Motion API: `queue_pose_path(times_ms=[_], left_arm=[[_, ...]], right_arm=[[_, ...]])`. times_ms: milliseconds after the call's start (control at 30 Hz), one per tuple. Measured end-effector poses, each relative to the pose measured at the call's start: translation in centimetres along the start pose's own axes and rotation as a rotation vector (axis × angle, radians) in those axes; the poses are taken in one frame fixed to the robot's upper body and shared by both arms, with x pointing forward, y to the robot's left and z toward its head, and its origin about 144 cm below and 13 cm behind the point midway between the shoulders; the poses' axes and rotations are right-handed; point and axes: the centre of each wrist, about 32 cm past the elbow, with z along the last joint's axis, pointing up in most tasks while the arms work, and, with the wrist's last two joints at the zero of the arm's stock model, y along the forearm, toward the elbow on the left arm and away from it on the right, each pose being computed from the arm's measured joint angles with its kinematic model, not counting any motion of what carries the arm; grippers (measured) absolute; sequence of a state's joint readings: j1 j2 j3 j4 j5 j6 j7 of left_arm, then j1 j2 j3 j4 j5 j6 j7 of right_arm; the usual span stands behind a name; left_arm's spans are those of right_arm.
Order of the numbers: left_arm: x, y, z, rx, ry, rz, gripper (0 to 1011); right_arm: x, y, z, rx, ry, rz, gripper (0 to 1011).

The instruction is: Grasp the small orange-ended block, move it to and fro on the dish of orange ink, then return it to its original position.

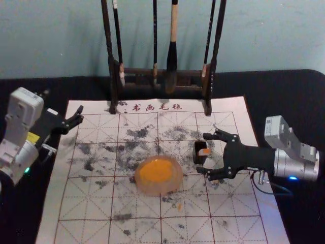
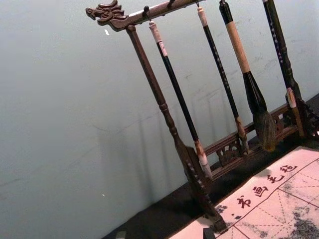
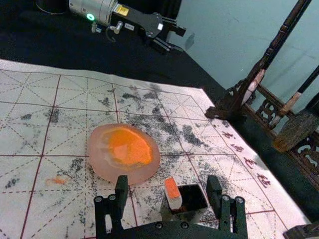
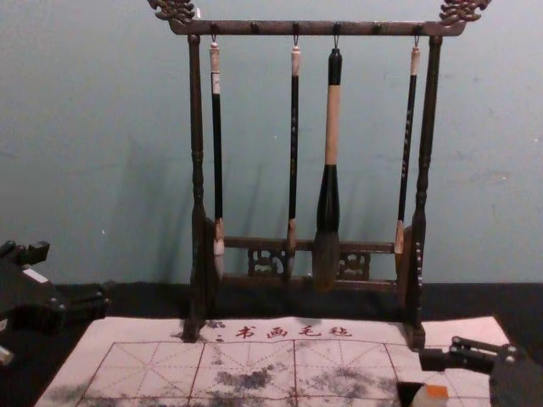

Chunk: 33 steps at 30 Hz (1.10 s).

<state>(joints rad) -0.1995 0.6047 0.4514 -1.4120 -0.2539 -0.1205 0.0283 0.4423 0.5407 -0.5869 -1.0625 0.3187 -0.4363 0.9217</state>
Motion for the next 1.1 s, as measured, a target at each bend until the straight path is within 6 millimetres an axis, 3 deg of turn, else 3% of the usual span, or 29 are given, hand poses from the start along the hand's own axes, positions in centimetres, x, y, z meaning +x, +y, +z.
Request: queue_pose_path(times_ms=[467,667,1100], left_arm=[[0.00,0.00,0.00,0.000,0.000,0.000,1001],[0.00,0.00,0.00,0.000,0.000,0.000,1001],[0.00,0.00,0.00,0.000,0.000,0.000,1001]], right_arm=[[-0.02,0.00,0.01,-0.003,-0.001,-0.002,976],[-0.01,0.01,0.01,-0.002,0.000,-0.002,835],[0.00,-0.01,0.00,-0.002,0.002,-0.003,416]])
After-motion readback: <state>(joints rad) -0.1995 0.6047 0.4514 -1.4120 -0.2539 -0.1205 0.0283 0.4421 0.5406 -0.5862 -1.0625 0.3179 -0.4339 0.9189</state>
